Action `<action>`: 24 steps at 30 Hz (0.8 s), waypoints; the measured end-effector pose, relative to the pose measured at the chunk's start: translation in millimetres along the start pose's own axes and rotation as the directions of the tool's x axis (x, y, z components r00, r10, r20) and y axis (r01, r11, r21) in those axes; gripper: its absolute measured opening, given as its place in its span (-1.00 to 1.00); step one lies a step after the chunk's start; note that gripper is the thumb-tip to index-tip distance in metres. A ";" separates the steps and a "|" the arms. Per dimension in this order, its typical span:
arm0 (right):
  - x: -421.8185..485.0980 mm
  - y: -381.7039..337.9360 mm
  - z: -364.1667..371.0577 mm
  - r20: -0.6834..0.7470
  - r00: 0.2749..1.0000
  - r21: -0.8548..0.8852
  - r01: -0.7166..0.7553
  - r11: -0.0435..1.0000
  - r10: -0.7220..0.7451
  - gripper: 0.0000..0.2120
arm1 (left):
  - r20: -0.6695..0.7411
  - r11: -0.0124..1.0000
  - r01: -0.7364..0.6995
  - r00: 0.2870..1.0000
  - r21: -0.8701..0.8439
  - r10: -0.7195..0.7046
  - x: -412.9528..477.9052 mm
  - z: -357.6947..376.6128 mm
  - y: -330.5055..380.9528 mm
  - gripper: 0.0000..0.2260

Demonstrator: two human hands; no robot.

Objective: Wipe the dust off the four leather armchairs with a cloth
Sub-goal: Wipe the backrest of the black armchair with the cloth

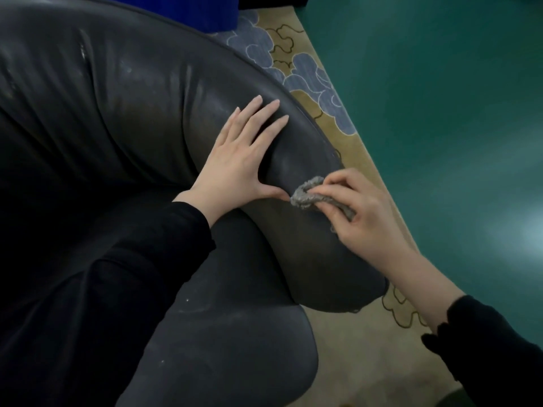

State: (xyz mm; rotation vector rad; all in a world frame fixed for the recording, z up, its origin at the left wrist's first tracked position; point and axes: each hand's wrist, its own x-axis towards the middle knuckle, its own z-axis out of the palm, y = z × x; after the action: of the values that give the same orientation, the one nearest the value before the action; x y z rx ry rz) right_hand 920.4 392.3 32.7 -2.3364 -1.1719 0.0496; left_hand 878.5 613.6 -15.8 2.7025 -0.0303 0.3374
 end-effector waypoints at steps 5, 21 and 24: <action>-2.7 4.2 -3.8 -0.218 0.970 -0.061 -0.125 0.990 0.109 -0.83 | 0.003 1.000 0.010 1.000 0.006 -0.010 -1.0 -0.7 0.9 0.00; -81.1 -11.8 27.9 -0.524 0.821 -0.185 -0.372 0.910 0.229 -0.82 | 0.077 0.989 -0.144 0.987 0.032 0.141 -24.5 18.9 33.9 0.07; -98.9 -23.7 48.3 -0.492 0.849 -0.208 -0.330 0.921 0.193 -0.83 | 0.061 0.992 -0.127 0.990 0.021 0.126 -27.0 24.2 38.1 0.07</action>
State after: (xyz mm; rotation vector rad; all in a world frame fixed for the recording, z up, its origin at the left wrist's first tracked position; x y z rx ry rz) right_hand 828.7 350.0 -17.1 -2.5439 -0.6441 -0.5909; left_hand 855.1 568.2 -28.4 2.7408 -0.2168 0.2961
